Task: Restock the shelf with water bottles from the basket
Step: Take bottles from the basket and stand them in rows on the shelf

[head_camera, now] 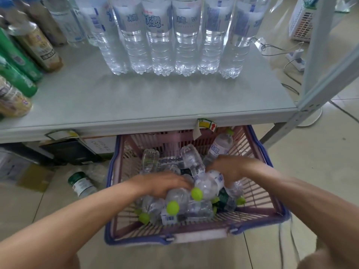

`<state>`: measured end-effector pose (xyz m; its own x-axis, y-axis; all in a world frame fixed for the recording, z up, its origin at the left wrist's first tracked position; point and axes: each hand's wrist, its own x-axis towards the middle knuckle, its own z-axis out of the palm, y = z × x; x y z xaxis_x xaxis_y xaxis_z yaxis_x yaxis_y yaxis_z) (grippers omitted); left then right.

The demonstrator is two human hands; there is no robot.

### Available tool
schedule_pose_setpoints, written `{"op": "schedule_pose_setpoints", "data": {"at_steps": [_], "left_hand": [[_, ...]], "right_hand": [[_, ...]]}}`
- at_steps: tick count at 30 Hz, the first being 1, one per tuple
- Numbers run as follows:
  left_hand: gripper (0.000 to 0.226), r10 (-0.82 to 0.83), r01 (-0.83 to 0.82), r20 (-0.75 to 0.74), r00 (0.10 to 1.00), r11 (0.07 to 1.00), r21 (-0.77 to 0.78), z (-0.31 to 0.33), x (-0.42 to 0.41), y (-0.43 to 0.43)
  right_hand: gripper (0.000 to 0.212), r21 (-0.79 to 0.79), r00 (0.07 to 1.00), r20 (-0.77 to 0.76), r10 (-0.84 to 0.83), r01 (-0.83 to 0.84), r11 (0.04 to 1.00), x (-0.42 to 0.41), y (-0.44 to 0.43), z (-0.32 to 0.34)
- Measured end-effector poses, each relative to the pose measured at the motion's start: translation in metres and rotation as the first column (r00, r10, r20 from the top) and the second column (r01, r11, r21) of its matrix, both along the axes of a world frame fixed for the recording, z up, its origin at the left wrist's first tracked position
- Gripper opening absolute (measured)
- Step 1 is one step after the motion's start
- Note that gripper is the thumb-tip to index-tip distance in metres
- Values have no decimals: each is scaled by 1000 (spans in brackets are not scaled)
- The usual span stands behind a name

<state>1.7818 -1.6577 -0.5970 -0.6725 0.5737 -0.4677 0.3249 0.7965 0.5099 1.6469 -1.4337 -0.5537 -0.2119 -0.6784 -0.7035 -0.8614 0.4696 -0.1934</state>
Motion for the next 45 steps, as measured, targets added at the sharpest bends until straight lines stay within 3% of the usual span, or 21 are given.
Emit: {"op": "schedule_pose_setpoints", "data": {"at_steps": [3,6,9,11,14,17,20,24,27,29,32,34,37,39,42,45], "left_hand": [[79,196,-202,72,978,974,99,18,-4,-4],[83,252,-260,75,965,956,138,42,-11,-6],[64,300,-312,106,948,942,124,68,-17,-16],[50,329,-341,118,937,934,104,88,-21,-22],[50,317,-334,151,936,936,112,117,-23,-28],[56,305,-328,151,940,930,167,156,-25,-40],[52,428,-449,137,893,858,248,210,-22,-62],[65,609,-588,139,781,641,493,262,-9,-88],[66,763,-618,98,639,433,656,272,-12,-99],[53,868,-625,84,489,282,728,267,-22,-105],[30,960,-587,194,201,-40,809,251,-40,-109],[9,975,-529,215,57,-153,834,243,-49,-108],[21,978,-479,206,-32,-196,856,229,-56,-108],[15,978,-456,209,-25,-198,868,219,-58,-110],[43,982,-463,185,-44,-184,867,213,-63,-110],[47,983,-470,154,-97,-181,864,208,-65,-110]], "right_hand": [[49,-61,989,123,-87,95,994,-1,-10,36],[42,-225,969,196,-154,197,954,-1,-6,69],[48,-367,913,376,-158,303,879,-2,-4,103],[53,-455,866,476,-153,392,800,-5,-5,127],[58,-565,806,579,-126,507,651,-15,-4,164],[65,-657,797,589,-136,570,494,-27,-7,200],[60,-720,805,583,-111,575,388,-38,-18,226],[54,-761,798,593,-104,598,252,-48,-38,233],[53,-763,790,591,-162,613,205,-52,-63,225],[52,-764,777,586,-227,624,162,-52,-84,213],[48,-764,752,578,-317,635,114,-46,-121,189],[57,-766,733,558,-389,635,98,-40,-146,175],[60,-781,716,534,-449,621,62,-32,-173,162],[59,-806,730,491,-476,588,72,-26,-184,163],[65,-810,726,479,-493,583,72,-22,-194,165],[71,-796,715,489,-500,600,80,-27,-193,163]]}}
